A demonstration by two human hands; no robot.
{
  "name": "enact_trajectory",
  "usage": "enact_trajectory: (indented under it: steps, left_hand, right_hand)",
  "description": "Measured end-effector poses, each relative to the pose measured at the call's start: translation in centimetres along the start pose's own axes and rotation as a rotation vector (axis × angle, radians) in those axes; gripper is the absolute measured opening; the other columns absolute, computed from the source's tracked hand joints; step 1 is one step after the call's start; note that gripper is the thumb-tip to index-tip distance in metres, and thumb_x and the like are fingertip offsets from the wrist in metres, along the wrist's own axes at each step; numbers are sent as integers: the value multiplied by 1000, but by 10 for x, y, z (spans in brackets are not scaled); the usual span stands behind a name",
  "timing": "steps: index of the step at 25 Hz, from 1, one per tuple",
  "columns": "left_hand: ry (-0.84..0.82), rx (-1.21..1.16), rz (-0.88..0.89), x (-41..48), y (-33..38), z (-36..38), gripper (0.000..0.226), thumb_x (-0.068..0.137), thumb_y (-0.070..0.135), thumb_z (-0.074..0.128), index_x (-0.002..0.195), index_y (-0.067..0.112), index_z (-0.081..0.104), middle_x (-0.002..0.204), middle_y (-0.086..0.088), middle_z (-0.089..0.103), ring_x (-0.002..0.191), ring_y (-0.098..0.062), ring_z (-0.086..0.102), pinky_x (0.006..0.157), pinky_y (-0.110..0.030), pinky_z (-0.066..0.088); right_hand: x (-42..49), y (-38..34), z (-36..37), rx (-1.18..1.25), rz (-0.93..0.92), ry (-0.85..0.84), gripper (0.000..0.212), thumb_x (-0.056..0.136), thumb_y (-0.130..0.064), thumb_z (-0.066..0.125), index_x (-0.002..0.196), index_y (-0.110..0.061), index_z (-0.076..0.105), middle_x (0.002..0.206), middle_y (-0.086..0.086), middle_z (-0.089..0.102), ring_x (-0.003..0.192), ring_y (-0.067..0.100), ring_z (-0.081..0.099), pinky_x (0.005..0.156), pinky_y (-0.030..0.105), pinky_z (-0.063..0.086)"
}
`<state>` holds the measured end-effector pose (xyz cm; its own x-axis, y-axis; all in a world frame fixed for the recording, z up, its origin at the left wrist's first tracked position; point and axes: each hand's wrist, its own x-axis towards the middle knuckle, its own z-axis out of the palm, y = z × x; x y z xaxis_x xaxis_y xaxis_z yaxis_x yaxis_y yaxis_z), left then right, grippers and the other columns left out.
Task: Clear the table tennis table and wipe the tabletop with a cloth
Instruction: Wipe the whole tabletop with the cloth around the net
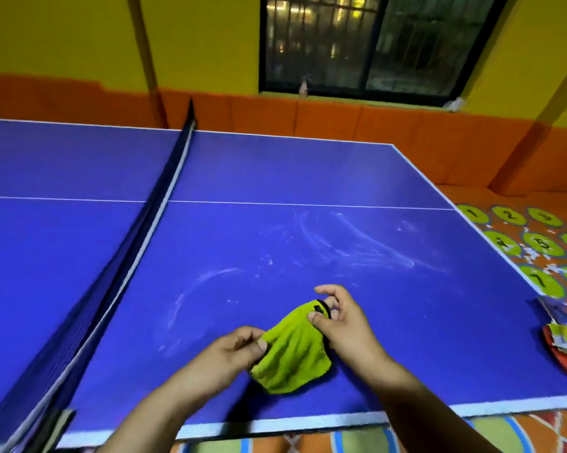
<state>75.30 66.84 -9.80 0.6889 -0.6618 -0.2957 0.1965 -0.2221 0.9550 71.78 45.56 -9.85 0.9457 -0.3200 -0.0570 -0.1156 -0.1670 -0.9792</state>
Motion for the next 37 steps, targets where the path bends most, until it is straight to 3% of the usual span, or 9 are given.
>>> enact_trajectory:
  steps: [4, 9, 15, 18, 22, 30, 33, 35, 37]
  left_hand:
    - [445, 575, -136, -7, -30, 21, 37, 64, 48, 51, 93, 26, 53, 80, 6, 61, 78, -14, 58, 70, -32, 45]
    - [897, 788, -346, -34, -38, -7, 34, 86, 24, 46, 118, 33, 55, 108, 1, 67, 105, -22, 60, 76, -30, 44]
    - [1396, 894, -297, -79, -18, -36, 23, 84, 24, 60, 106, 28, 64, 99, 1, 69, 96, -26, 62, 68, -30, 42]
    - [1263, 862, -277, -67, -57, -26, 25, 84, 23, 59, 108, 26, 64, 107, 3, 66, 104, -22, 60, 77, -28, 45]
    - [618, 897, -400, -62, -104, -8, 52, 72, 40, 33, 111, 24, 63, 115, 2, 63, 111, -21, 53, 86, -27, 44]
    - [753, 1176, -505, -121, -135, -95, 22, 47, 23, 60, 66, 25, 71, 72, 3, 70, 89, -28, 69, 81, -51, 51]
    - [706, 1308, -560, -135, -144, -137, 29, 65, 16, 54, 86, 18, 75, 98, -6, 71, 114, -31, 59, 106, -54, 27]
    - [626, 1420, -563, -144, -154, -162, 44, 86, 13, 41, 125, 16, 59, 136, -7, 52, 140, -30, 27, 114, -52, 1]
    - [520, 1497, -533, -158, -166, -183, 44, 95, 23, 38, 138, 14, 44, 149, -5, 36, 145, -29, 7, 114, -50, -12]
  right_hand:
    - [40, 9, 23, -131, 2, -299, 25, 84, 6, 66, 94, -17, 66, 88, 3, 63, 72, 1, 57, 68, 11, 42]
    - [73, 20, 89, -515, -164, -620, 23, 83, -11, 70, 102, -24, 70, 98, 1, 67, 91, 15, 59, 89, 25, 44]
    - [78, -29, 176, -520, -376, -574, 23, 76, -8, 62, 74, -31, 61, 78, -5, 65, 74, 16, 56, 67, 31, 47]
    - [69, 5, 171, -543, -330, -594, 33, 79, -1, 62, 71, -33, 57, 86, -1, 65, 82, 21, 60, 73, 31, 46]
    - [64, 71, 149, -997, -272, -741, 33, 85, -1, 51, 106, -19, 69, 117, 8, 61, 111, 26, 56, 86, 29, 43]
    - [42, 105, 199, -1155, -549, -953, 46, 97, -23, 46, 143, -21, 43, 155, -1, 31, 141, 16, 28, 111, 25, 23]
    - [33, 121, 225, -1246, -731, -975, 63, 92, -43, 42, 151, -31, 24, 156, -2, 24, 144, 19, 25, 114, 33, 16]
    - [30, 138, 238, -1303, -693, -1021, 76, 83, -53, 41, 153, -33, 15, 157, 0, 24, 145, 22, 18, 113, 41, 12]
    - [22, 148, 251, -1338, -646, -990, 77, 75, -51, 45, 148, -33, 27, 155, 6, 31, 144, 27, 22, 113, 48, 13]
